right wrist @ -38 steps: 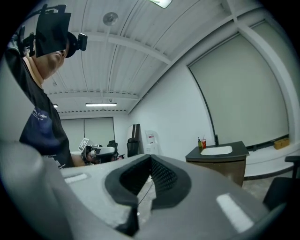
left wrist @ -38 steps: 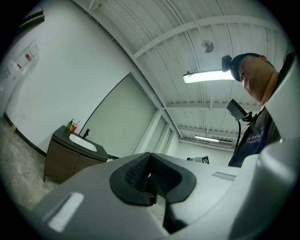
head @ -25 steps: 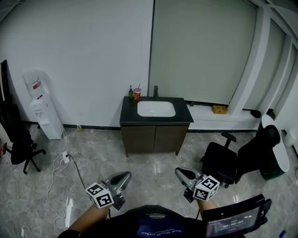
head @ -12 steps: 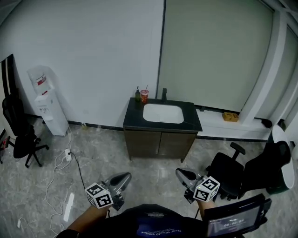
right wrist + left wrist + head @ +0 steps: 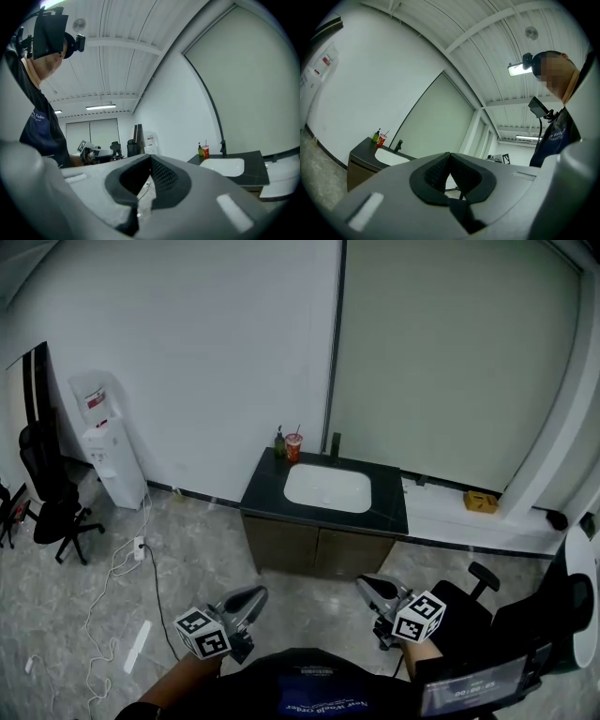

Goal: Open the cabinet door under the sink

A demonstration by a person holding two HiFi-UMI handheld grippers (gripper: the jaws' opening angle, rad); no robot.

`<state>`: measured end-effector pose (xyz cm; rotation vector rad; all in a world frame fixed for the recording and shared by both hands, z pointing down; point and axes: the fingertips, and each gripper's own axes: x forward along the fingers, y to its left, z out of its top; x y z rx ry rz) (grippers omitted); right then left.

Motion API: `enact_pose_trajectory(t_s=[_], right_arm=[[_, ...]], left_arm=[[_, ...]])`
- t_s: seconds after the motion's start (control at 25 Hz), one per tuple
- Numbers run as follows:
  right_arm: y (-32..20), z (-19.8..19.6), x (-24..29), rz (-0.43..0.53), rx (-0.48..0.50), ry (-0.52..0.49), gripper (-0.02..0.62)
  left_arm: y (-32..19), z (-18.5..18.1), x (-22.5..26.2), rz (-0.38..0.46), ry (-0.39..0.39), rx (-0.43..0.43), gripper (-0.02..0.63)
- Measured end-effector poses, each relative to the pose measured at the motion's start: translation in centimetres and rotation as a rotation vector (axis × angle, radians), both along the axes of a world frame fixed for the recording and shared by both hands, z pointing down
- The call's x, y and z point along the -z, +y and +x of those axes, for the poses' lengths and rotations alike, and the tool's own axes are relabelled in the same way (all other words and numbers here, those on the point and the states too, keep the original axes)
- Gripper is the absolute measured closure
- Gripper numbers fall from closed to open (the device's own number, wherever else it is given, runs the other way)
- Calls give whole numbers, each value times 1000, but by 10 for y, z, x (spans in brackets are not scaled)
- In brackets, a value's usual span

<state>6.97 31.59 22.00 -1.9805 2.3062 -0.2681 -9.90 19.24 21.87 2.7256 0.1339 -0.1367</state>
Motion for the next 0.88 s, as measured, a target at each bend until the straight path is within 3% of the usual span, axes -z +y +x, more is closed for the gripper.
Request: enact_pose_trajectory(t_s=[0.44,0.88], right_arm=[[-26,76,-17,-13,15,-35,594],[-133,131,-10,-25,-117,-18,594]], left_arm=[[-17,78,-12,-21,-34,-6,606],[-137,157,-13,-25,-16,-163,606]])
